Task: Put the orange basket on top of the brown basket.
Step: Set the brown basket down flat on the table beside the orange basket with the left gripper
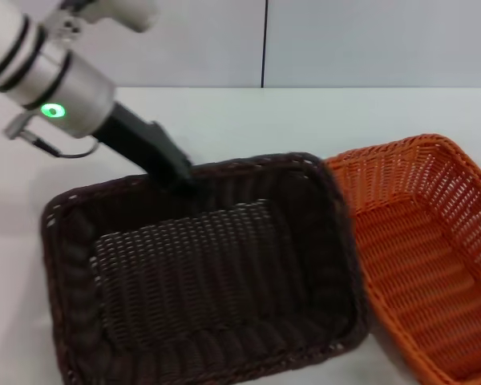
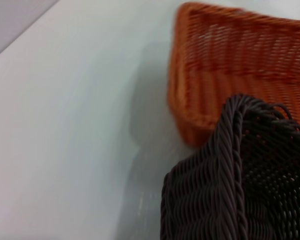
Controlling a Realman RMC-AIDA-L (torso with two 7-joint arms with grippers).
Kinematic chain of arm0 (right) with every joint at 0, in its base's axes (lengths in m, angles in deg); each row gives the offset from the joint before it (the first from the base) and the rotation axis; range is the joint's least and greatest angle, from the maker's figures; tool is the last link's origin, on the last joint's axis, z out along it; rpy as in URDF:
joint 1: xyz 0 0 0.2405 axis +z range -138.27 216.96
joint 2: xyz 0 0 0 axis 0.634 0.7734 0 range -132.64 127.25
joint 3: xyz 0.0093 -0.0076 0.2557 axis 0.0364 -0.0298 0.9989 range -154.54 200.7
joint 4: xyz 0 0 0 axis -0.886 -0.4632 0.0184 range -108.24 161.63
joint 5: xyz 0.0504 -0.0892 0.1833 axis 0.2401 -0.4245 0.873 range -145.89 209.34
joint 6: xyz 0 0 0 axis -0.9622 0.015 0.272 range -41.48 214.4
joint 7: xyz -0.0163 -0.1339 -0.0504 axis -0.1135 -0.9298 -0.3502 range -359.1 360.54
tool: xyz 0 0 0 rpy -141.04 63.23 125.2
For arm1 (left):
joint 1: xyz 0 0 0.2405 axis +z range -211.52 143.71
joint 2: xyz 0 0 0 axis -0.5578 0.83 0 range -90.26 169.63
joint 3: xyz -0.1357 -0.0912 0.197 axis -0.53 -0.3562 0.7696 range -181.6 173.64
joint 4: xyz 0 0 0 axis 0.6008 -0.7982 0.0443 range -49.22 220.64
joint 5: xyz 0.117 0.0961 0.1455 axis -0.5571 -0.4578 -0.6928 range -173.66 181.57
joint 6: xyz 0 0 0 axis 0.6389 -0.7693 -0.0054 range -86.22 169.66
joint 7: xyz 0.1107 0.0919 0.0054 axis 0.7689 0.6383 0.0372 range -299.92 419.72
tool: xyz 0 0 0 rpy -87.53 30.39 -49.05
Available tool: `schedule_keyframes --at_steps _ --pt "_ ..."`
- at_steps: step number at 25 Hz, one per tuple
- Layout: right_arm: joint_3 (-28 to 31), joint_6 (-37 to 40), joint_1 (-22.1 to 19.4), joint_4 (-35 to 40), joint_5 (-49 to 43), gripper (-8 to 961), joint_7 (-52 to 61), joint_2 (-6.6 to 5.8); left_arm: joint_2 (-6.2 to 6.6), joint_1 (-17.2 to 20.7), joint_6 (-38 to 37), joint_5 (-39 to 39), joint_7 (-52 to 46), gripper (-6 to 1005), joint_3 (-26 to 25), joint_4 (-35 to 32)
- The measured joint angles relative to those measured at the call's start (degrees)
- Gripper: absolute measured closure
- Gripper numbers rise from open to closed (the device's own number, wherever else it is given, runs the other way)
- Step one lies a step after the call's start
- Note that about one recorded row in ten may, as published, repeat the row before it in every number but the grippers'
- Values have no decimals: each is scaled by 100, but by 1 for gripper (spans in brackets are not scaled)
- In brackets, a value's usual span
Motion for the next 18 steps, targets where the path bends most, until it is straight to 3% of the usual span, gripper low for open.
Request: schedule_keyframes --at_steps 3,12,18 --pt "-1 0 -9 0 0 380 0 7 -132 -200 -289 8 218 803 90 -248" --pt "-2 0 -110 1 0 380 1 18 -130 -207 -703 -12 -176 797 206 -322" --pt "-17 -173 -107 3 0 380 1 -8 -156 71 -775 148 -225 654 182 34"
